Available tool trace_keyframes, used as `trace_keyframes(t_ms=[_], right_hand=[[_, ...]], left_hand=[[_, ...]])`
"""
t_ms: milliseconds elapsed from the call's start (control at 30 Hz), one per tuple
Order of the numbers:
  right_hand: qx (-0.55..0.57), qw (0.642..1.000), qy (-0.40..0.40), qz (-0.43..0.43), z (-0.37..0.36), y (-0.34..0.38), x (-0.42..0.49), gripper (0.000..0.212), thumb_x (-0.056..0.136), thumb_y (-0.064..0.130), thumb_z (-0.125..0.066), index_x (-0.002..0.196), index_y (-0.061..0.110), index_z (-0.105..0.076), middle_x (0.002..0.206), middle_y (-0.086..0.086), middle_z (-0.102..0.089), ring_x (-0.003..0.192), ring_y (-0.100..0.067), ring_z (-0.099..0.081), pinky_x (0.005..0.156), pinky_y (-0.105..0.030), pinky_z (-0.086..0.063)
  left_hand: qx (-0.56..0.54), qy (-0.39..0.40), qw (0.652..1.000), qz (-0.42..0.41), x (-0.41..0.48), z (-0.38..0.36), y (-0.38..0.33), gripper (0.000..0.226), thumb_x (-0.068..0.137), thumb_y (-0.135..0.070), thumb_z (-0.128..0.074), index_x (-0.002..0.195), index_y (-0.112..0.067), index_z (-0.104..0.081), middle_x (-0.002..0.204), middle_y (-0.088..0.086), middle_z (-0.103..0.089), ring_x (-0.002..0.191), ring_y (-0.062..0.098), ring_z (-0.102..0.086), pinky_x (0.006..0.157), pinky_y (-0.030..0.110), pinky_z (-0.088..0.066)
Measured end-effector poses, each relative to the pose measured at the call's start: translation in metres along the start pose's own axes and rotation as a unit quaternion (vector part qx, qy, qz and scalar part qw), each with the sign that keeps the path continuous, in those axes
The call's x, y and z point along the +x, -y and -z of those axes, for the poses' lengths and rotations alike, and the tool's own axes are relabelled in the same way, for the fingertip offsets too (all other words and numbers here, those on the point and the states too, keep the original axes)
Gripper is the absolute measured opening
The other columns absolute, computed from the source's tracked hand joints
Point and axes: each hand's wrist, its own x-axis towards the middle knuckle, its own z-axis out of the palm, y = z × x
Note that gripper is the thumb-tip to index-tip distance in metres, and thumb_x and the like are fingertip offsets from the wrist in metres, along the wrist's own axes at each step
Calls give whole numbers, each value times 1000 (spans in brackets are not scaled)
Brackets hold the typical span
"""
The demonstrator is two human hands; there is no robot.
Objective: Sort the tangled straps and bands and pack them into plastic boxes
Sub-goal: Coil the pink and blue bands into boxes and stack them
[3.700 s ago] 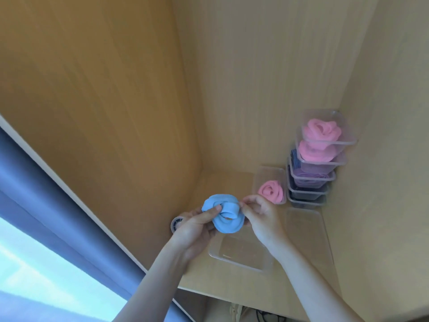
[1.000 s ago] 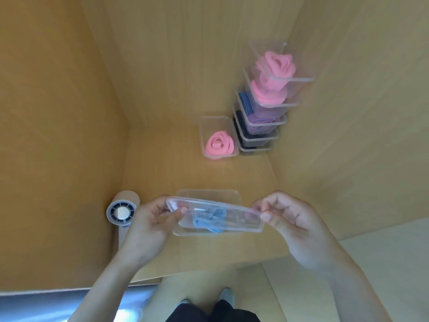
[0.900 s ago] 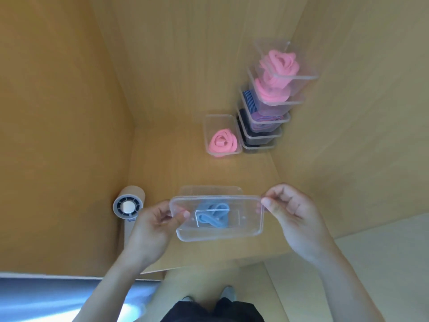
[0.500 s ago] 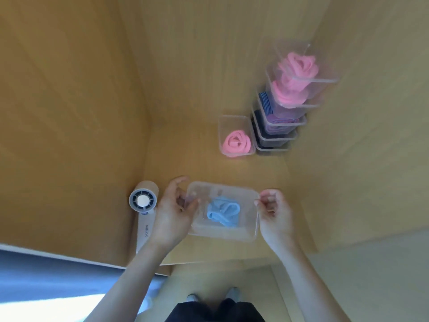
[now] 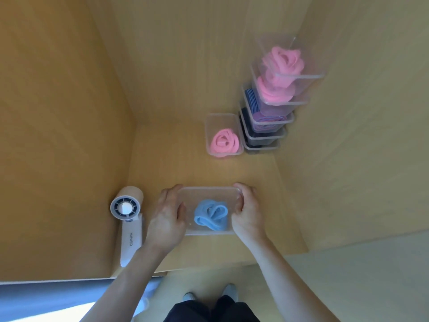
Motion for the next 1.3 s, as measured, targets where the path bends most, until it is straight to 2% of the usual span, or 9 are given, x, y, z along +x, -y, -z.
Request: trace_keyframes(t_ms=[233,400,500,700,867,934,1034,1167,1301], right_hand=[[7,1000,1,-9,-2,1,-3,58,89,-15,-36,129,17,-63,104,12,-47,99,0,-51,88,-4,-37],[-26,999,34,-6,-2,1,-2,55,94,-7,-37,139,19,-56,123,8,-51,112,-10,-53,100,-25,-47],[-142,988,63,27,-2,-1,1,56,94,-1,-41,148,14,-45,149,6,-40,138,-15,-37,116,-28,-33],[-251,931,172,200,10,1,0,63,100,54,-28,159,35,-18,169,14,-3,155,-12,3,126,-43,0],[-314,882,280,211,25,4,-2,94,82,80,-40,159,42,1,166,12,24,154,-19,15,126,-49,-7],[-309,875,301,218,31,5,-7,98,78,75,-48,156,51,6,162,16,32,154,-23,15,124,-45,-10],[-292,874,312,232,41,3,-19,94,83,62,-56,153,58,6,161,24,29,153,-24,13,121,-38,-10],[-300,878,296,226,50,-4,-32,79,89,58,-40,153,57,5,161,29,23,153,-24,4,124,-38,-20],[-277,905,202,250,50,-11,-43,84,84,46,-63,156,47,-21,166,19,-6,145,-30,-25,110,-37,-44]], left_hand=[[-48,35,997,41,1,-6,7,45,105,-26,-39,147,-41,-35,131,-23,-42,106,-32,-36,93,18,-33],[-35,49,997,50,4,-5,8,45,105,-29,-39,146,-47,-33,140,-28,-41,116,-14,-40,99,22,-33],[-41,53,996,56,5,-4,8,45,105,-30,-40,147,-47,-34,144,-25,-42,129,1,-45,102,24,-35],[-88,74,992,58,14,-5,13,45,98,-46,-38,141,-61,-32,145,-29,-46,130,-3,-47,105,27,-38],[-136,113,981,74,32,-4,18,45,88,-58,-43,132,-70,-40,134,-38,-53,125,-13,-49,104,24,-40],[-138,125,980,72,44,-1,21,40,84,-67,-47,123,-68,-48,122,-39,-60,116,-15,-54,96,19,-43],[-158,125,974,108,67,0,19,35,89,-61,-56,120,-45,-59,117,-16,-67,109,7,-64,94,29,-51],[-207,-10,963,173,61,-1,11,45,86,-68,-36,97,-35,-65,86,-8,-70,88,21,-67,83,37,-52],[-67,-45,996,41,28,-16,22,34,96,-53,-24,110,-41,-54,107,-22,-59,100,11,-60,89,36,-47]])
